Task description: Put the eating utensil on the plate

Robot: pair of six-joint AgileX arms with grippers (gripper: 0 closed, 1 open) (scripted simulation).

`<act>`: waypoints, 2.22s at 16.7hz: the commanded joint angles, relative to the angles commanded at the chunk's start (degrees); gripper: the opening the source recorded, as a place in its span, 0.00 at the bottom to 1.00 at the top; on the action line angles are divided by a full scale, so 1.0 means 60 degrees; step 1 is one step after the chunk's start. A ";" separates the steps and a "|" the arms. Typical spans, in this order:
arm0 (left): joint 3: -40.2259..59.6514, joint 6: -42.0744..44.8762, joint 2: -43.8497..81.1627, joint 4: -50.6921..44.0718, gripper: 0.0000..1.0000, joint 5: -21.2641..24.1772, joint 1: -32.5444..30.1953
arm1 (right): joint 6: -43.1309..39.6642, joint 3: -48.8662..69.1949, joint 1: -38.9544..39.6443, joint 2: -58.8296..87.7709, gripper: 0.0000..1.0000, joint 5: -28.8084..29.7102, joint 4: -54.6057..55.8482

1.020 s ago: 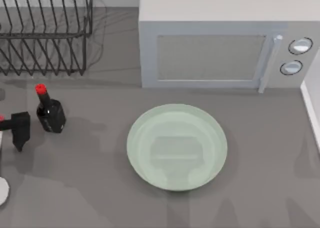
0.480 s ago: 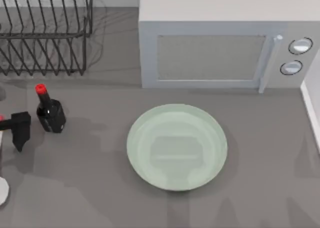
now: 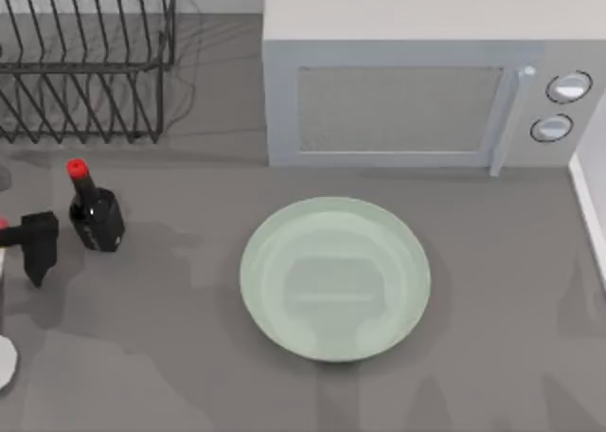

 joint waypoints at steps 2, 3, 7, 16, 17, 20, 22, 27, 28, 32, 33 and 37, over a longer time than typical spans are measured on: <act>0.0000 0.0000 0.0000 0.0000 0.00 0.0000 0.0000 | 0.0000 0.0000 0.0000 0.0000 1.00 0.0000 0.0000; 0.0000 0.0000 0.0000 0.0000 0.00 0.0000 0.0000 | 0.0000 0.0000 0.0000 0.0000 1.00 0.0000 0.0000; 0.0000 0.0000 0.0000 0.0000 0.00 0.0000 0.0000 | 0.0000 0.0000 0.0000 0.0000 1.00 0.0000 0.0000; 0.0603 -0.0014 -0.1069 -0.1921 0.00 0.0006 0.0008 | 0.0000 0.0000 0.0000 0.0000 1.00 0.0000 0.0000; 0.0826 -0.0010 -0.1187 -0.2262 0.00 0.0012 -0.0010 | 0.0000 0.0000 0.0000 0.0000 1.00 0.0000 0.0000; 0.1526 -0.0005 -0.1634 -0.3305 0.00 0.0018 -0.0049 | 0.0000 0.0000 0.0000 0.0000 1.00 0.0000 0.0000; 0.1923 -0.0017 -0.1917 -0.3917 0.00 0.0025 -0.0049 | 0.0000 0.0000 0.0000 0.0000 1.00 0.0000 0.0000; 0.2261 -0.0044 -0.2121 -0.4490 0.00 -0.0001 -0.0035 | 0.0000 0.0000 0.0000 0.0000 1.00 0.0000 0.0000; 0.2261 -0.0044 -0.2121 -0.4490 0.00 -0.0001 -0.0035 | 0.0000 0.0000 0.0000 0.0000 1.00 0.0000 0.0000; 0.2443 0.0244 -0.2131 -0.4487 0.00 0.0020 -0.0260 | 0.0000 0.0000 0.0000 0.0000 1.00 0.0000 0.0000; 0.2632 0.0501 -0.2167 -0.4503 0.00 0.0041 -0.0492 | 0.0000 0.0000 0.0000 0.0000 1.00 0.0000 0.0000; 0.3769 0.2183 -0.2196 -0.4557 0.00 0.0135 -0.2056 | 0.0000 0.0000 0.0000 0.0000 1.00 0.0000 0.0000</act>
